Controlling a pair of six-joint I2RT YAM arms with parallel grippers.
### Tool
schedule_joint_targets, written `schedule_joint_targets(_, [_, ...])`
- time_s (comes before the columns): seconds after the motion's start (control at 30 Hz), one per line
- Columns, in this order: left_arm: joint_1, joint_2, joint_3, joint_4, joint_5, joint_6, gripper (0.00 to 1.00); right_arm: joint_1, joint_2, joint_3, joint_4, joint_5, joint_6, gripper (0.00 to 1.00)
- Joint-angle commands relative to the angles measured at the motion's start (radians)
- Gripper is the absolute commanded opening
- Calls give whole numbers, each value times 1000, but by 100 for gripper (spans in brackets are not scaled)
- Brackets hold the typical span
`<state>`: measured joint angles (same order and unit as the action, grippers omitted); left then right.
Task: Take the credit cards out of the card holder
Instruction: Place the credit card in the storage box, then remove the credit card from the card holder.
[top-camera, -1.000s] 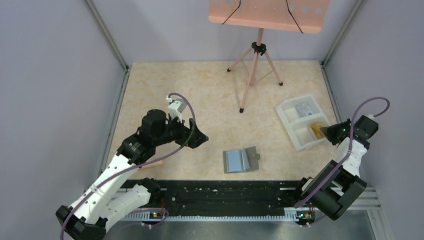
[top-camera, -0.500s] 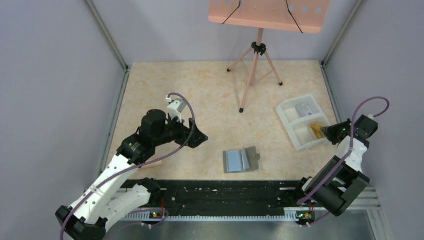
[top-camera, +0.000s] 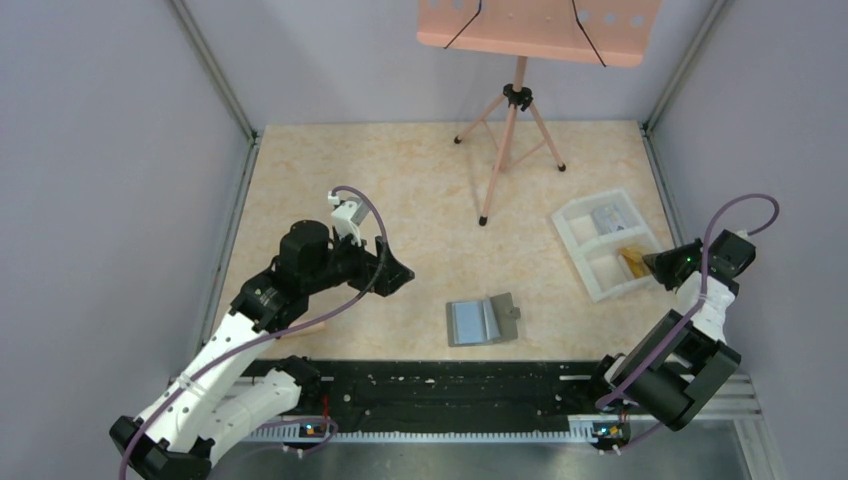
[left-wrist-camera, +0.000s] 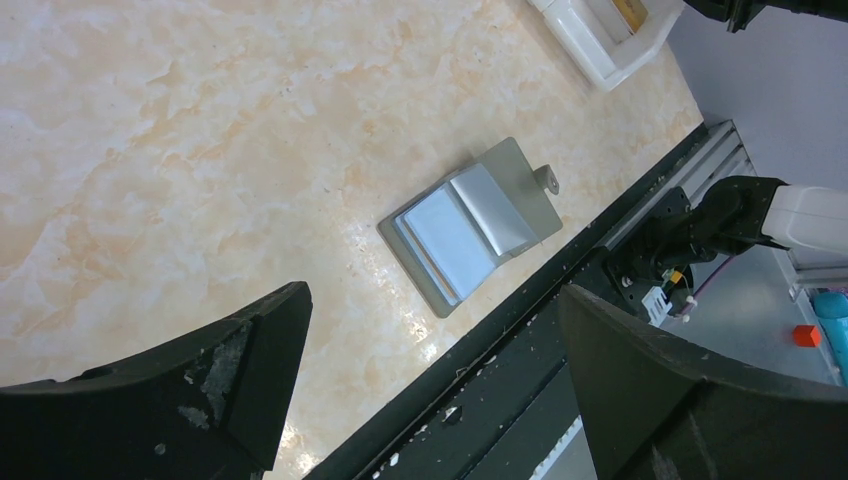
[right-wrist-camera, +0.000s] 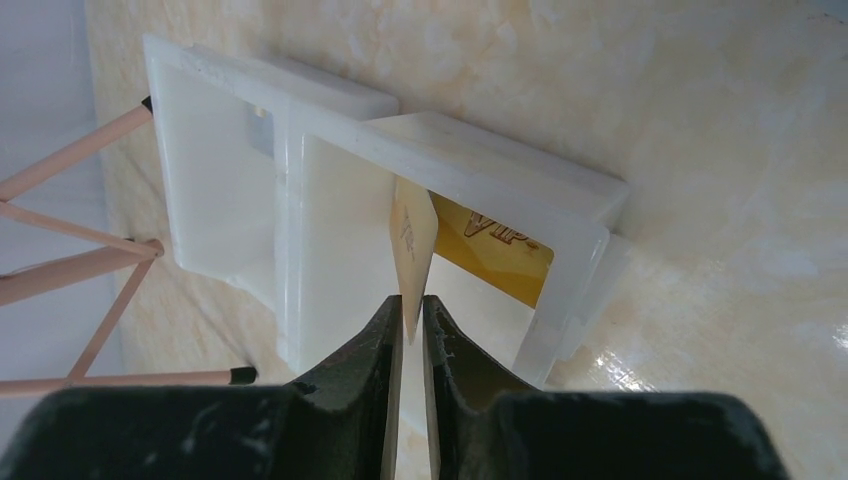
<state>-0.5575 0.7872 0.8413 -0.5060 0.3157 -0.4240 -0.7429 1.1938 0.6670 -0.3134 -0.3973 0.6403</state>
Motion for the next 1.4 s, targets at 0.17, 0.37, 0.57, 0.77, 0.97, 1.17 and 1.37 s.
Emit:
schedule_joint_targets(0.17, [5,-17,23,10,-15,4,99,-10,-22,39,-21,68,-5,20])
schedule_joint_targets(0.37, [4,-20,24,9,-20,5,99,-10,-47,116,-102,130,-11,22])
schedule_joint_targets(0.57, [5,-23,24,5,-29,9,99,-10,-71,181,-144,100,-5,22])
schedule_joint_targets(0.77, [16,-30,27,-12,-80,5,99,22,-137,220,-177,25,9,22])
schedule_joint_targets(0.97, [15,-11,18,-3,-58,0,99,232,-226,200,-241,52,12,23])
schedule_joint_targets(1.17, [15,73,-27,4,56,-43,93,520,-302,121,-266,95,34,23])
schedule_joint_targets(1.37, [15,140,-85,8,143,-82,90,933,-367,37,-290,208,135,25])
